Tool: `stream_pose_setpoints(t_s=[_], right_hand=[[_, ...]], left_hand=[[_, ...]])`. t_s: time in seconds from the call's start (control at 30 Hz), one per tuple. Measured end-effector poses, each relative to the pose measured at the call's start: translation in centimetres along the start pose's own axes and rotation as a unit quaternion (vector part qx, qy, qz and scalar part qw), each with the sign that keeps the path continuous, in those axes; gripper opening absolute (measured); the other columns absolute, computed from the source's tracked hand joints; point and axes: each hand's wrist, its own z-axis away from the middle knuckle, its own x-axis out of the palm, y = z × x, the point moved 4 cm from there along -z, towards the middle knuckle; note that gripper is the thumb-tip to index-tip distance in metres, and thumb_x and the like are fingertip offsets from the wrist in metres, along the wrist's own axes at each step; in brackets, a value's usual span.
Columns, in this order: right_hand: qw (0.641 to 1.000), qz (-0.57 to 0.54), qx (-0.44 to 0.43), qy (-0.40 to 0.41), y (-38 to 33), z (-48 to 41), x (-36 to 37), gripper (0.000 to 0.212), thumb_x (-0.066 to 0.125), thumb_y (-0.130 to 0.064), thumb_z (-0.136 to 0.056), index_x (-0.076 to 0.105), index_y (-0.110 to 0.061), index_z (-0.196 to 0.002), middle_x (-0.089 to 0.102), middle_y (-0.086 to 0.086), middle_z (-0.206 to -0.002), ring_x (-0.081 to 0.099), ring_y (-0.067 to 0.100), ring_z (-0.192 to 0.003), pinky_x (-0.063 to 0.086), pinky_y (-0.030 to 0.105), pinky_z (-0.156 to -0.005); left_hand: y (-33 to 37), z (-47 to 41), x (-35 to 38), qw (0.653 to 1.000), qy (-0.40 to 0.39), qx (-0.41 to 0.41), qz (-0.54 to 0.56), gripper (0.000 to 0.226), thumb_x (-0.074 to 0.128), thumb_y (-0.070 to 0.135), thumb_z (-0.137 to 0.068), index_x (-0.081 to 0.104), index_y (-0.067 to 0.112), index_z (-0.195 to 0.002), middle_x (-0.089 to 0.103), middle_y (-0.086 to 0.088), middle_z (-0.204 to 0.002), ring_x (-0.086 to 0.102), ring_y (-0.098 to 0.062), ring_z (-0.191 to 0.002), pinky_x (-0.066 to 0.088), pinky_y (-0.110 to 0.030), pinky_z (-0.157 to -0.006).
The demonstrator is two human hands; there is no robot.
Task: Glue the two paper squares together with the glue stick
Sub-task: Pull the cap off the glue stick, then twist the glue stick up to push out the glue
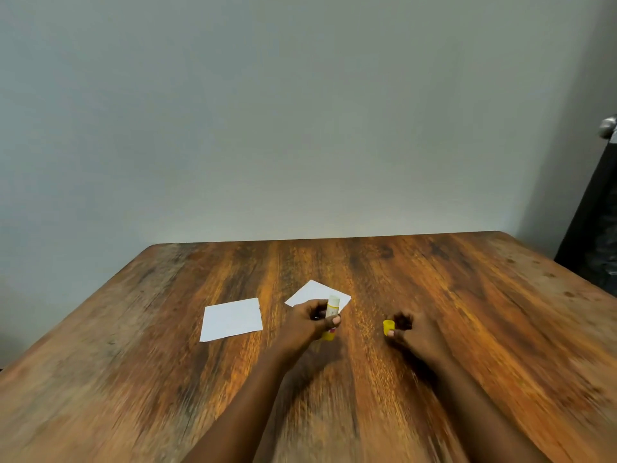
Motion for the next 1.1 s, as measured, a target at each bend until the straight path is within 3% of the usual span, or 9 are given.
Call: stream_pose_setpoints(t_s=[0.17,0.27,0.43,0.5,0.6,0.67,0.8,0.9,1.1], right_hand=[[1.0,0.02,-0.017,0.012,0.7,0.2,0.4,0.021,0.071,0.001,-0.074,0.067,-0.017,-0.081,0.068,0.002,-0.089,0.061,0.019,-0.086,0.044,0.031,-0.072],[0.999,0.051,-0.017,0.003,0.9,-0.1,0.6,0.024,0.072,-0.001,-0.074,0.066,-0.02,-0.086,0.068,0.0,-0.092,0.062,0.021,-0.092,0.046,0.034,-0.077],[0.985,0.163,-0.047,0.042,-1.0,0.6,1.5,0.046,0.062,-0.004,-0.084,0.057,-0.016,-0.128,0.062,0.008,-0.127,0.058,0.025,-0.114,0.045,0.03,-0.087],[0.982,0.111,-0.127,0.084,-3.2,1.9,2.4,0.041,0.059,-0.003,-0.087,0.059,-0.015,-0.126,0.065,0.007,-0.123,0.062,0.021,-0.108,0.052,0.032,-0.087],[0.971,-0.06,-0.214,0.09,-6.4,4.3,4.4,0.031,0.064,-0.007,-0.086,0.066,-0.013,-0.116,0.07,-0.002,-0.107,0.066,0.005,-0.094,0.05,0.008,-0.076],[0.958,-0.13,-0.245,0.074,-7.7,5.4,5.8,0.034,0.072,-0.006,-0.079,0.068,-0.023,-0.108,0.07,-0.013,-0.096,0.066,-0.002,-0.086,0.048,0.003,-0.072],[0.943,-0.114,-0.281,0.138,-8.6,6.3,7.4,0.028,0.074,-0.008,-0.078,0.07,-0.012,-0.105,0.073,0.002,-0.092,0.068,0.013,-0.081,0.055,0.02,-0.071],[0.929,-0.078,-0.306,0.193,-8.6,6.6,8.0,0.026,0.074,-0.007,-0.078,0.069,-0.002,-0.103,0.072,0.011,-0.089,0.069,0.023,-0.079,0.058,0.036,-0.069],[0.919,-0.022,-0.316,0.234,-8.7,6.2,8.6,0.016,0.068,0.004,-0.08,0.07,0.004,-0.095,0.072,0.018,-0.078,0.068,0.032,-0.068,0.055,0.04,-0.059]], left_hand=[[0.2,0.3,0.1,1.0,0.01,0.0,0.003,0.019,0.071,0.016,-0.08,0.066,0.031,-0.091,0.069,0.012,-0.094,0.067,0.001,-0.084,0.051,-0.011,-0.064],[0.3,0.2,-0.1,0.999,0.034,-0.001,0.039,0.023,0.073,0.012,-0.077,0.065,0.027,-0.093,0.069,0.009,-0.096,0.067,-0.004,-0.088,0.052,-0.013,-0.065],[0.8,0.1,-0.6,0.991,0.08,-0.013,0.106,0.022,0.074,0.012,-0.076,0.066,0.024,-0.093,0.069,0.013,-0.087,0.066,-0.005,-0.084,0.053,-0.014,-0.064],[1.2,0.1,-0.6,0.989,0.088,-0.015,0.115,0.019,0.074,0.013,-0.076,0.067,0.021,-0.092,0.07,0.015,-0.082,0.067,-0.003,-0.079,0.052,-0.012,-0.06],[1.7,0.5,-0.7,0.984,0.1,-0.023,0.146,0.017,0.075,0.014,-0.075,0.069,0.02,-0.089,0.073,0.01,-0.08,0.071,-0.004,-0.076,0.054,-0.014,-0.06],[1.9,0.8,-0.6,0.977,0.088,-0.027,0.19,0.03,0.076,0.02,-0.069,0.07,0.01,-0.096,0.076,-0.001,-0.084,0.073,-0.013,-0.079,0.056,-0.019,-0.061],[1.9,1.2,-0.4,0.971,0.092,-0.047,0.215,0.039,0.077,0.033,-0.057,0.072,0.011,-0.088,0.076,0.0,-0.076,0.071,-0.007,-0.066,0.052,-0.024,-0.058],[1.6,1.2,-0.3,0.966,0.12,-0.059,0.22,0.022,0.077,0.028,-0.066,0.073,0.014,-0.083,0.075,0.001,-0.072,0.069,-0.005,-0.061,0.049,-0.024,-0.056],[1.6,1.0,-0.5,0.952,0.182,-0.059,0.238,0.019,0.076,0.018,-0.074,0.071,0.009,-0.091,0.075,-0.004,-0.08,0.07,-0.011,-0.066,0.051,-0.02,-0.054]])
